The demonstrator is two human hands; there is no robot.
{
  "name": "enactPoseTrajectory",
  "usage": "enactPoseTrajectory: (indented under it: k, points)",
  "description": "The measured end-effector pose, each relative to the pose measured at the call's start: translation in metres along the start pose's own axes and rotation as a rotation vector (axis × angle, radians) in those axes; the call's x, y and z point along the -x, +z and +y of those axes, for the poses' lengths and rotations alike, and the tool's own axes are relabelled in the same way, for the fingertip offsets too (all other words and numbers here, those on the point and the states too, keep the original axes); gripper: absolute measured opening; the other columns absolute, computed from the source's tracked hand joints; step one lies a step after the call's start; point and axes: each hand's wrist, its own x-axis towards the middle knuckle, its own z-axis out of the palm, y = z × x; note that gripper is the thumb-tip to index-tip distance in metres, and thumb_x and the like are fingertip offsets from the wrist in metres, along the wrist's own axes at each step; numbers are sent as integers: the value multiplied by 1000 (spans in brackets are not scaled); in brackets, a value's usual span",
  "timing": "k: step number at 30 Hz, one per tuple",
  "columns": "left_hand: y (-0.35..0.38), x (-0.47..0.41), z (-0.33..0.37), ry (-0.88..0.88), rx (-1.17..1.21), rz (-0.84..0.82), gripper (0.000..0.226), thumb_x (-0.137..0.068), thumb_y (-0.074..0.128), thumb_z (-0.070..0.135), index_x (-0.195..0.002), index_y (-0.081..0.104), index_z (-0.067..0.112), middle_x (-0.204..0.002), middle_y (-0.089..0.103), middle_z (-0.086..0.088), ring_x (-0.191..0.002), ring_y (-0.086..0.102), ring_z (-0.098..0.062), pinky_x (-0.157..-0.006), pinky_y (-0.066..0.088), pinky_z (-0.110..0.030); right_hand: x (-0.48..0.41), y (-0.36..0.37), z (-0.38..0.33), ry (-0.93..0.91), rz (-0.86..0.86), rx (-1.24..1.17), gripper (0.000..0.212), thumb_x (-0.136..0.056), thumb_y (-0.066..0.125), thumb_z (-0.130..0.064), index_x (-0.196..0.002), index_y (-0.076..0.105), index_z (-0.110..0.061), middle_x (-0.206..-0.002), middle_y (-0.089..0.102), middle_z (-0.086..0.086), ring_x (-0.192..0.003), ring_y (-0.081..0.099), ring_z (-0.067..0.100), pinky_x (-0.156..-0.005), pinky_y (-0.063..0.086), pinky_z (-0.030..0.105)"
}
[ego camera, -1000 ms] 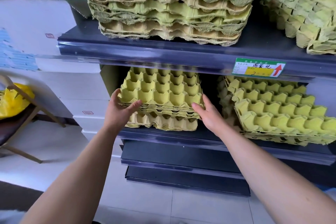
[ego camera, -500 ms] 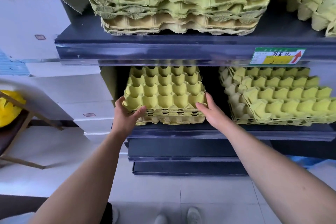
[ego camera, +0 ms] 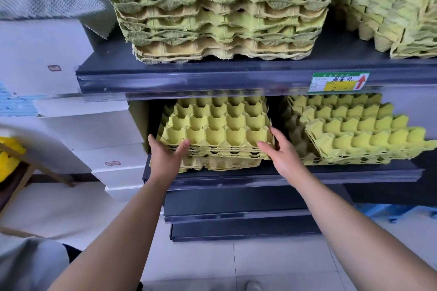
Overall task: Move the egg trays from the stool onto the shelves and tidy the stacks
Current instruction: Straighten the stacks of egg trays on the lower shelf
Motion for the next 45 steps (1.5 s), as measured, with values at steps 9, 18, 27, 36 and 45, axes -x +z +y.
enactPoseTrajectory:
  k: [9,18,27,36,45]
  points:
    - [24,23,3,-171,-160,102,88,-75,60,69,-125,44,-2,-122,56,-23,-109,55,-40,-89,45,-44,16,5,2,42,-9,19,66,-89,58,-46,-146,28,-30,-128,44,-14,-115,41,5,-93,30,24]
    - [86,65,29,-329,156,-152,155,-41,69,83,-144,-29,23,-149,36,-21,-124,52,-37,-97,50,-49,10,-7,2,24,-150,138,57,-82,48,-69,-133,32,-49,-139,44,-8,-111,47,12,-94,39,34]
    - [112,67,44,-397,578,49,92,-94,60,19,-147,-13,34,-126,52,-10,-95,66,-38,-76,58,-52,-6,-26,12,-23,-313,150,52,-75,43,-78,-122,34,-59,-130,53,-8,-111,56,15,-99,46,45]
    - [54,68,43,-136,475,-3,45,-94,50,14,-133,35,33,-123,58,-13,-92,69,-38,-68,57,-53,-43,-51,-4,-67,-172,111,62,-90,44,-61,-141,11,-52,-156,21,1,-139,28,25,-110,26,46]
    - [12,54,40,-117,370,-134,50,-90,49,5,-125,56,39,-99,64,-8,-84,64,-29,-57,55,-34,-59,-56,-9,-1,-106,223,80,-88,46,-62,-147,-6,-45,-159,8,-1,-140,25,29,-109,25,48]
